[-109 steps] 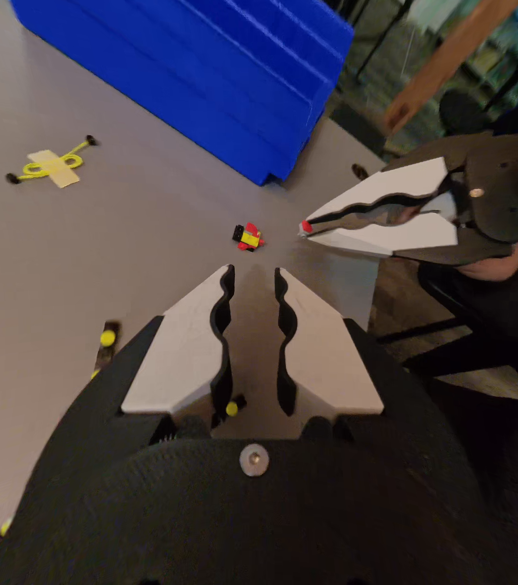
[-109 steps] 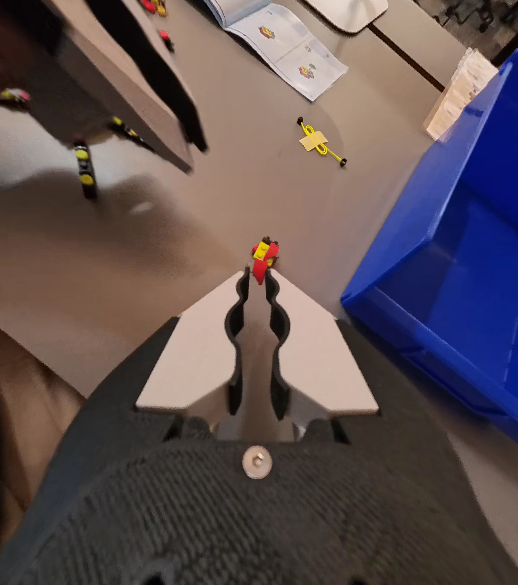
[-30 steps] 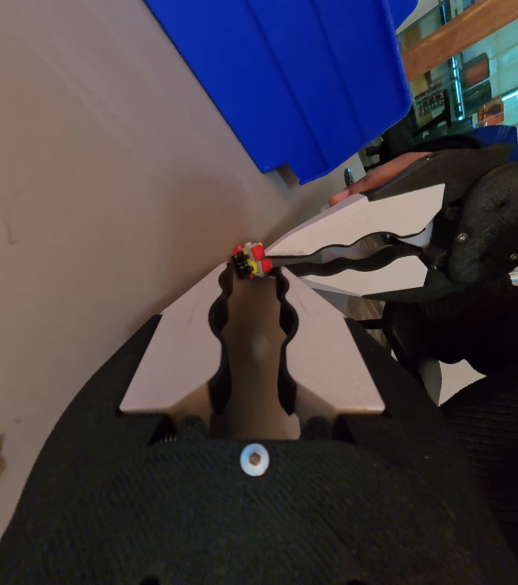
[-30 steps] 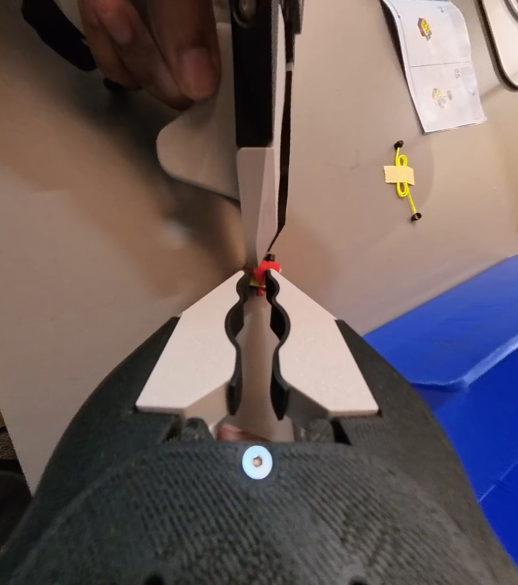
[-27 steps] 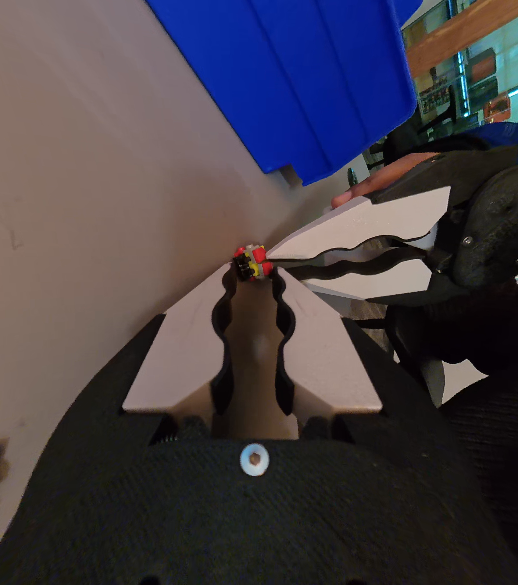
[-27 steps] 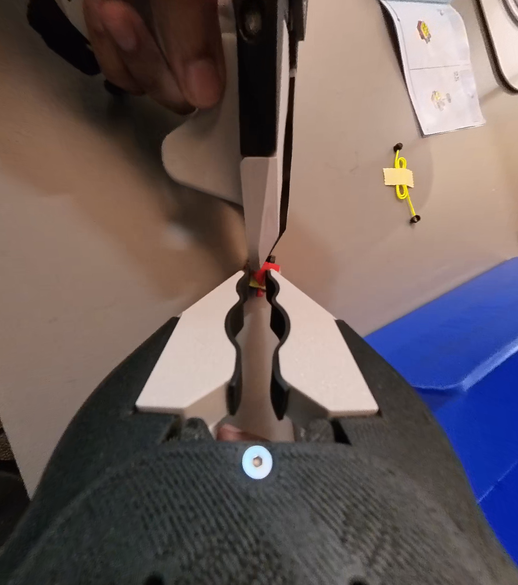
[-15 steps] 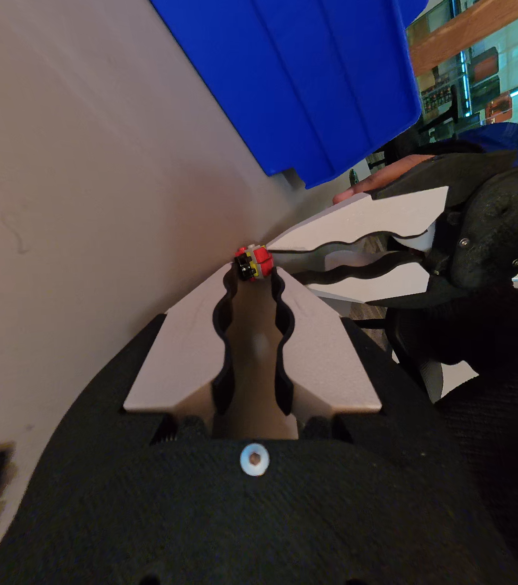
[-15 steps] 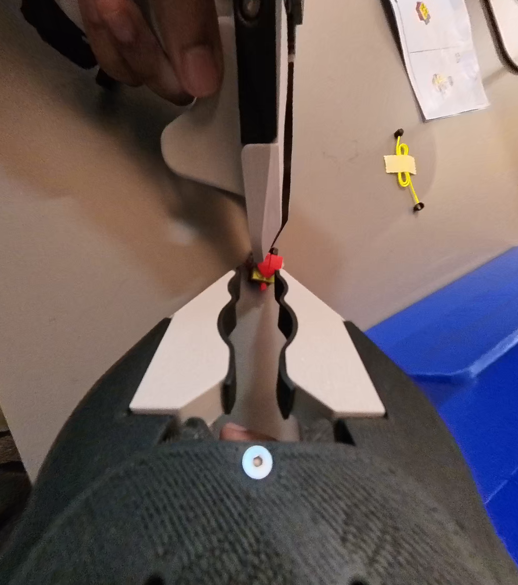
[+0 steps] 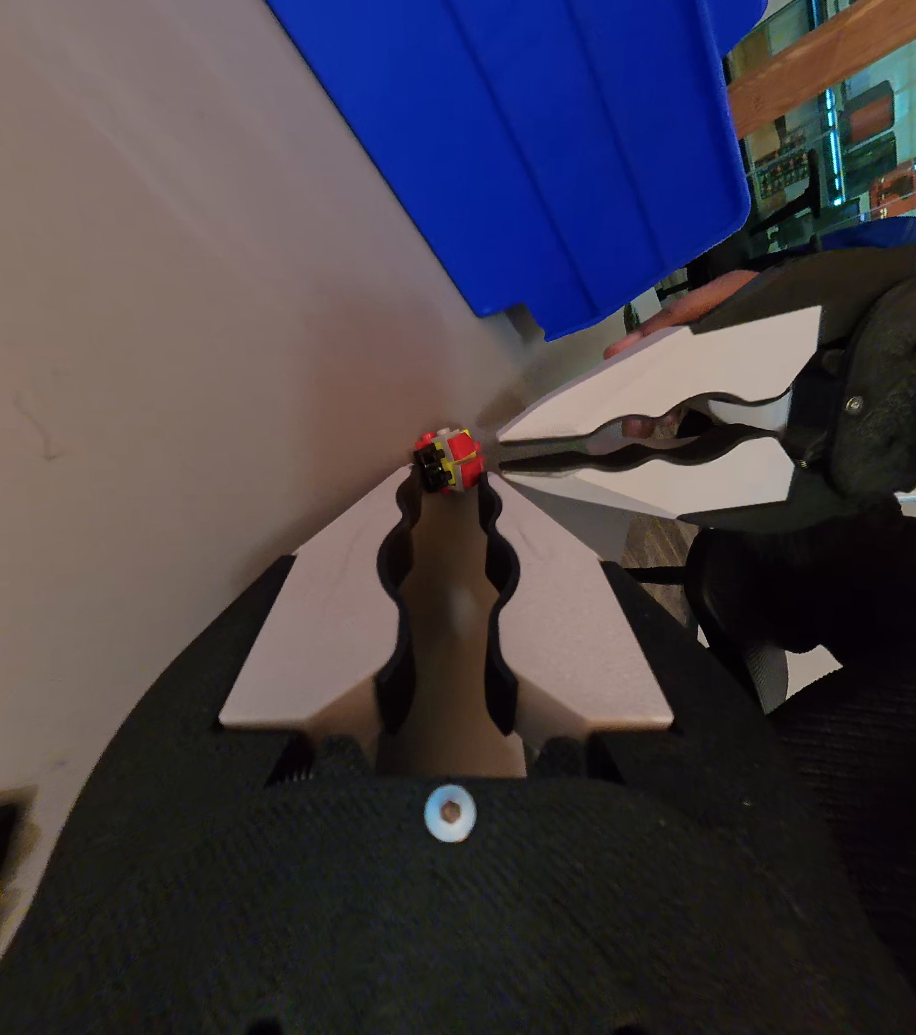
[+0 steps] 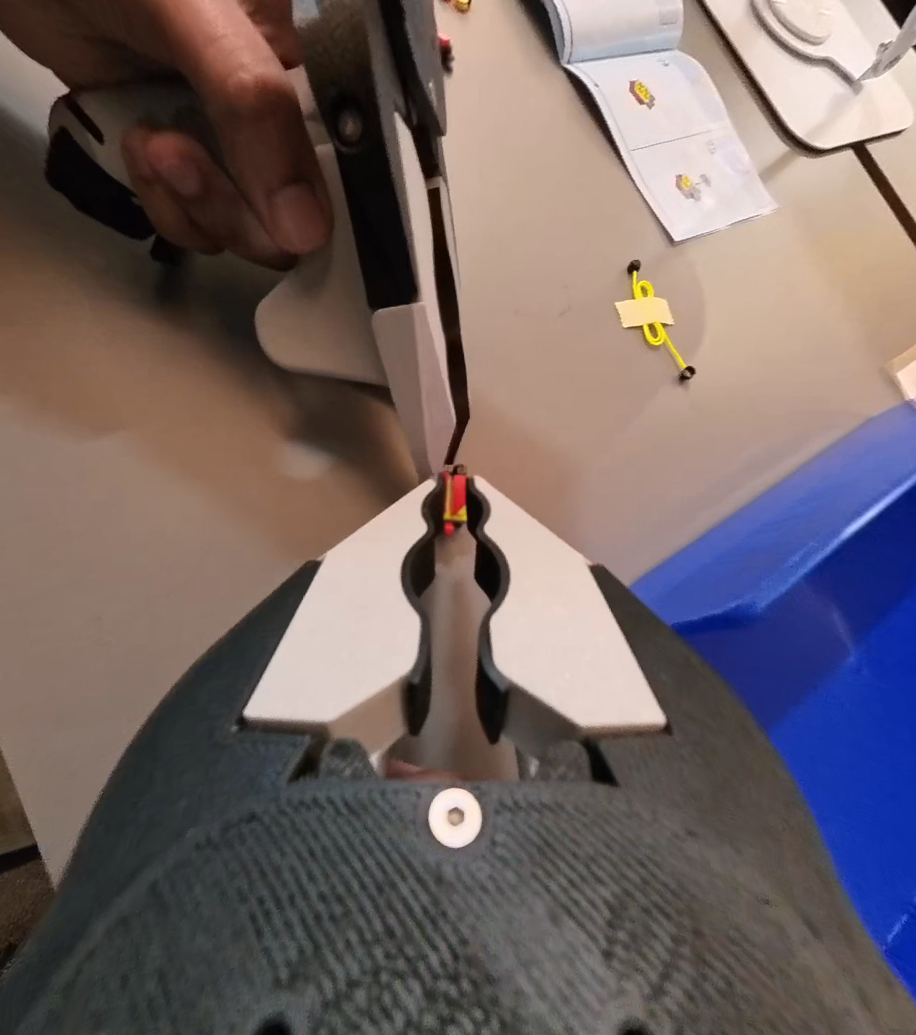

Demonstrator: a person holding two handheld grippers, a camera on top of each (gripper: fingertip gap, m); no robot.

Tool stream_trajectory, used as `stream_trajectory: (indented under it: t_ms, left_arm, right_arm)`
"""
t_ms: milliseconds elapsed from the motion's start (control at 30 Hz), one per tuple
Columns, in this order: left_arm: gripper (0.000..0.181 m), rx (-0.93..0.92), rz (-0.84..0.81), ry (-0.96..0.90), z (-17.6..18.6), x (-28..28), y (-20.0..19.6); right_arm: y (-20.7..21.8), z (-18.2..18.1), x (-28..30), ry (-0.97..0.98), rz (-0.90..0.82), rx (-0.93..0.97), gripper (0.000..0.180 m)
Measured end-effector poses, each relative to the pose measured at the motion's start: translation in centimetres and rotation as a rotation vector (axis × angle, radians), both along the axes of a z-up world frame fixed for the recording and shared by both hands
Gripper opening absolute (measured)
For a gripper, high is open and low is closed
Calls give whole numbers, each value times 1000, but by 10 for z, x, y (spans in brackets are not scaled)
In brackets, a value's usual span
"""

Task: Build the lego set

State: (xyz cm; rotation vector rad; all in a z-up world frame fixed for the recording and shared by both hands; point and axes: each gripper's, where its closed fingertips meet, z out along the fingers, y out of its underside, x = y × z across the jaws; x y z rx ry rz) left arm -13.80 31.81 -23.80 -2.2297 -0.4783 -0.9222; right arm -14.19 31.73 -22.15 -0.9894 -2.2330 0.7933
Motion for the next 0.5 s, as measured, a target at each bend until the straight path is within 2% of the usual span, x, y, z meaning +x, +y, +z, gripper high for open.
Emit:
stream_trajectory:
  t_ms: [200,333,500]
  left_arm:
    - [18,-2,5,-7,0,0,2]
    - [17,-2,8,-10,1,0,2]
    - [16,-2,10,-15,1,0,4]
  right_arm:
    - [5,-7,-2,-32,-39,1,5]
    - [4,-7,3,-68,-20,-58,21]
    - [1,-7,4,-86,-4,-67,29]
